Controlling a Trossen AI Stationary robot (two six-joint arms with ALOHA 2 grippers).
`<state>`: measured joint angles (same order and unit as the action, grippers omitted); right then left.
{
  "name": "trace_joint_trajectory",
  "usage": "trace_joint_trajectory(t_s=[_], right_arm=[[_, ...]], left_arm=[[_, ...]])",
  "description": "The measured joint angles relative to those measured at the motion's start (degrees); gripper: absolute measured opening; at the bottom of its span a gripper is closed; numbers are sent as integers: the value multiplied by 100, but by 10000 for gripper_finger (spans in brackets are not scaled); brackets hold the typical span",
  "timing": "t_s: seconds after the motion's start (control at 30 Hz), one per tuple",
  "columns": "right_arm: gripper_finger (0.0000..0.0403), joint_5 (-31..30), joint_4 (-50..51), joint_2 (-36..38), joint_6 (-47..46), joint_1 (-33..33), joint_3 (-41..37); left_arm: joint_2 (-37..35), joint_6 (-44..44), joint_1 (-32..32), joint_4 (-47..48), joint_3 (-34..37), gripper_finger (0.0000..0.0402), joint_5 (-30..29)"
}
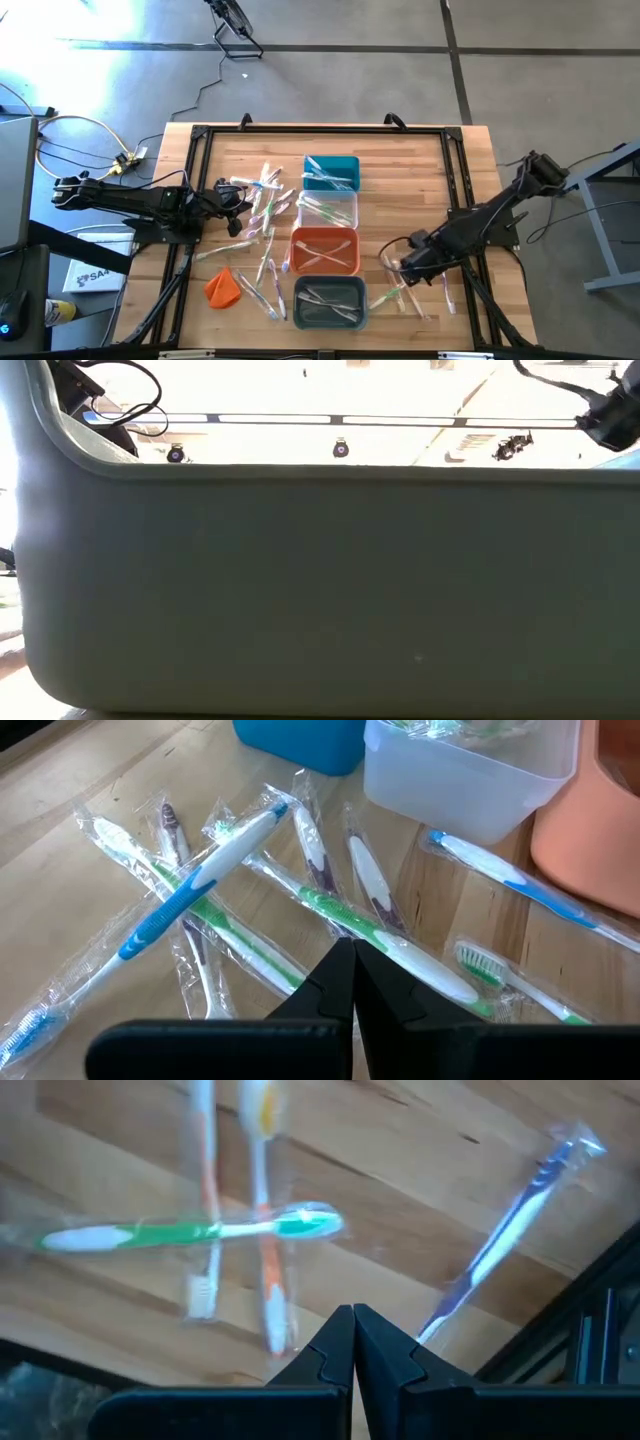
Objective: Pick & Place Toothbrushes
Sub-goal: Put the violet toothbrush into the green bin
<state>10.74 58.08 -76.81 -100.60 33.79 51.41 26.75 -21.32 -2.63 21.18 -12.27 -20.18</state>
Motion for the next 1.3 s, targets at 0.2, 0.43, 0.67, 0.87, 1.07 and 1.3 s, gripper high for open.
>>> trace_joint_trajectory(t_s=[0.2,0.43,0.67,0.87,1.07,1.3], right_arm=[[2,-48,-14,654,-1065,252,-573],[2,-6,200,1061,-1530,590,-962],[7,27,478,966,-1969,678,-1187],[62,-96,486,830,-1877,675,-1210],[136,-341,477,622,-1814,678,-1210],[159,-449,393,368,-1811,674,-1210]], left_arm=[[1,0,0,1,0,0,0],[1,0,2,1,0,0,-2],[1,0,0,1,0,0,-2],[1,0,1,1,0,0,-2],[1,0,0,1,0,0,-107],[1,0,2,1,0,0,-155]])
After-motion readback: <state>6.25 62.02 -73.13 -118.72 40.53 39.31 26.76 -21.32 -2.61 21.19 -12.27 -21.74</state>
